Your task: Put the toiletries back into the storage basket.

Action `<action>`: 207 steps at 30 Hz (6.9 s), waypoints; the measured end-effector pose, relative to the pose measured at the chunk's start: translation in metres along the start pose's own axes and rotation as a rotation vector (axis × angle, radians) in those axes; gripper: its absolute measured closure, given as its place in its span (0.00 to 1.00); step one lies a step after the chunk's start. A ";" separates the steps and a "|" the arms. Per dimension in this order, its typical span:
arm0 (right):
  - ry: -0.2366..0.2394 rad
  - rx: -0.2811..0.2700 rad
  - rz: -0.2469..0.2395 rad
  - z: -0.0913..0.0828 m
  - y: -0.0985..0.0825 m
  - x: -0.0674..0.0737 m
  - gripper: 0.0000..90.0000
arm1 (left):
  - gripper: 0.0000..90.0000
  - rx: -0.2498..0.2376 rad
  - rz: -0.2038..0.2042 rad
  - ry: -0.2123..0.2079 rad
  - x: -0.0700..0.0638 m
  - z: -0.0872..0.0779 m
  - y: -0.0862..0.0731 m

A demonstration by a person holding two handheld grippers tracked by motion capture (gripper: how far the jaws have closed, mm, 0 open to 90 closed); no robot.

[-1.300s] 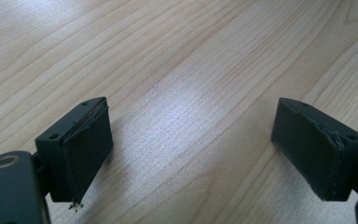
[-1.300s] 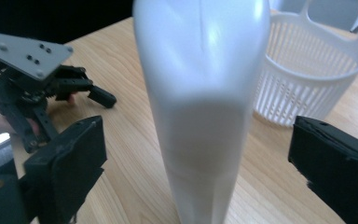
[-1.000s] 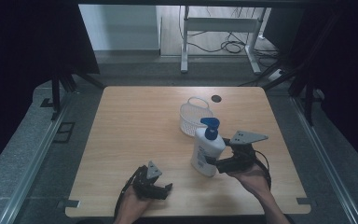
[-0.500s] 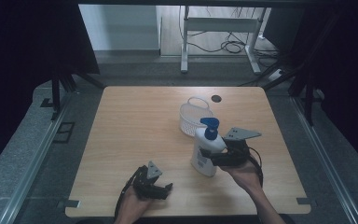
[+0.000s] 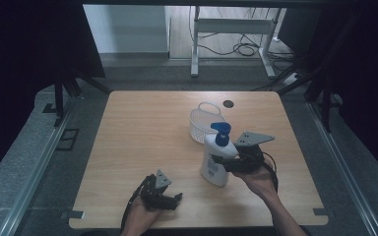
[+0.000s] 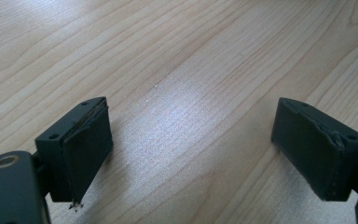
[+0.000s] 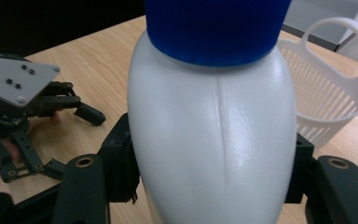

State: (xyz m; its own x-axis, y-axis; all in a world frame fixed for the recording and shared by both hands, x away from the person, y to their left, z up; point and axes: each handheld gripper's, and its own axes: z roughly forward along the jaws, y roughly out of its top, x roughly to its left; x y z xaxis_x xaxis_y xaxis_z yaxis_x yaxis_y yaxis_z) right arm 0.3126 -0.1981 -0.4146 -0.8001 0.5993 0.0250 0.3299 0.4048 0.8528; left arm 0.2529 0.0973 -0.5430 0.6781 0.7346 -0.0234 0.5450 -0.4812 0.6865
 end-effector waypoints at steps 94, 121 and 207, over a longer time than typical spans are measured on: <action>0.196 -0.044 -0.196 0.030 0.144 -0.120 0.43 | 0.13 -0.004 -0.013 0.007 -0.002 0.001 0.001; 0.178 -0.023 -0.185 0.063 0.142 -0.137 0.43 | 0.13 -0.002 -0.010 0.008 -0.002 0.002 0.002; 0.129 -0.039 -0.147 0.090 0.067 -0.143 0.14 | 0.13 -0.001 -0.013 0.009 -0.003 0.003 0.002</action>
State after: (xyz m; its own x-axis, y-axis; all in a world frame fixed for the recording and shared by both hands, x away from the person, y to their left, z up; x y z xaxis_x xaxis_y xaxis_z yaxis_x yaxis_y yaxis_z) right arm 0.4945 -0.1949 -0.4081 -0.8965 0.4414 -0.0370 0.1869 0.4525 0.8720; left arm 0.2535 0.0928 -0.5431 0.6665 0.7451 -0.0253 0.5531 -0.4715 0.6868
